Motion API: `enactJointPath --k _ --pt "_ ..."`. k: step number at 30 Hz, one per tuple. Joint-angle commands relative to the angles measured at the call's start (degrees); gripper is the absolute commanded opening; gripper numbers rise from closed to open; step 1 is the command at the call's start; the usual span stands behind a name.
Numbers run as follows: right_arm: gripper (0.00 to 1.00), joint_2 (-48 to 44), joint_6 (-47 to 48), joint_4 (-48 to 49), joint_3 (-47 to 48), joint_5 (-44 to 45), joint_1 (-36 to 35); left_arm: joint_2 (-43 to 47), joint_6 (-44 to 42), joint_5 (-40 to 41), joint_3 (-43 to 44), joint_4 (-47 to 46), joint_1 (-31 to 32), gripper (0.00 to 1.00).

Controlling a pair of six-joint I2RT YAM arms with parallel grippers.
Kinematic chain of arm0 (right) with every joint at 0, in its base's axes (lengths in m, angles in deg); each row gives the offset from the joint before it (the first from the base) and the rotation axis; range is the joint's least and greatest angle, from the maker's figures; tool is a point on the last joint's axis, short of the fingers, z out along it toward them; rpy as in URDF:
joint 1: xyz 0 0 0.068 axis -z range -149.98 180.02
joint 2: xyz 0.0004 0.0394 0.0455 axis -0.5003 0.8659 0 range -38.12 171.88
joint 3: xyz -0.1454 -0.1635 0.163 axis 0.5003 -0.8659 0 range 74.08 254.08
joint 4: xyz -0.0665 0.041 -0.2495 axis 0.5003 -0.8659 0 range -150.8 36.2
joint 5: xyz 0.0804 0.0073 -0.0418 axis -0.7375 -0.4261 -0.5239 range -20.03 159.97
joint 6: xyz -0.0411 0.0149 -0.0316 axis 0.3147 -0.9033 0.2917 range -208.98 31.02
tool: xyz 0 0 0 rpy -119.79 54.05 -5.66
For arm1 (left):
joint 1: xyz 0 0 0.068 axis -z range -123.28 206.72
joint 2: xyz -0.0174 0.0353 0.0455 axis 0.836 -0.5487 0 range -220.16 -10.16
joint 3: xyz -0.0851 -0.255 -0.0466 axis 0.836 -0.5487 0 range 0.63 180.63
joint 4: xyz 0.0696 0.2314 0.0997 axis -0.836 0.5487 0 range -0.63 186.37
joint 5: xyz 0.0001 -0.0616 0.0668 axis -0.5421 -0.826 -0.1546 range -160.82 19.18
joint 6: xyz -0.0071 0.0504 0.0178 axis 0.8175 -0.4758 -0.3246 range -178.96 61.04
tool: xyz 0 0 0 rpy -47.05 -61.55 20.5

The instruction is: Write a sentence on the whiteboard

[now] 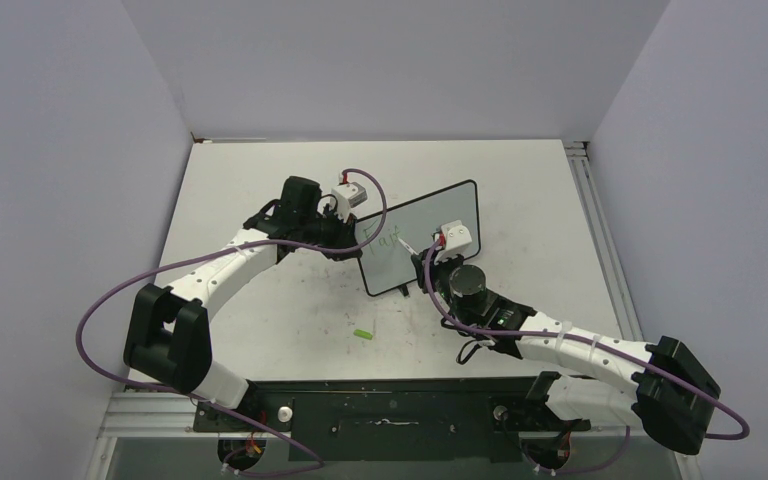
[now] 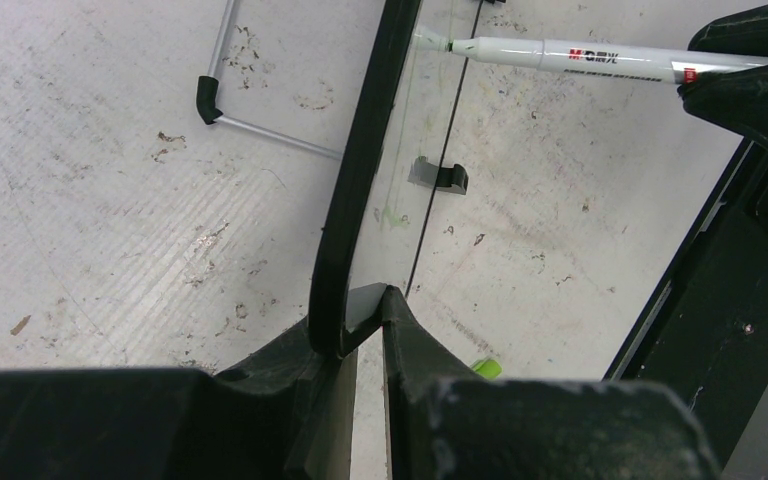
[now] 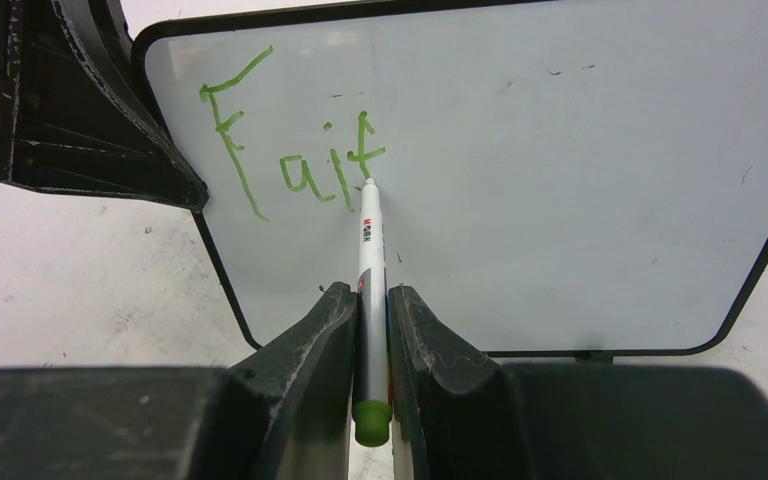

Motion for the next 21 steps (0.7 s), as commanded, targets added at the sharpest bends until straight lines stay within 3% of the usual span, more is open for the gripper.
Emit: enactJointPath --k 1,21 --pt "0.05 0.2 -0.4 -1.2 -0.7 2.8 0.2 0.1 -3.4 4.0 1.7 1.3 0.1 0.0" --pt "0.05 0.0 -0.5 -2.4 -0.6 4.0 0.2 0.3 -3.4 4.0 1.7 1.2 0.1 0.0"
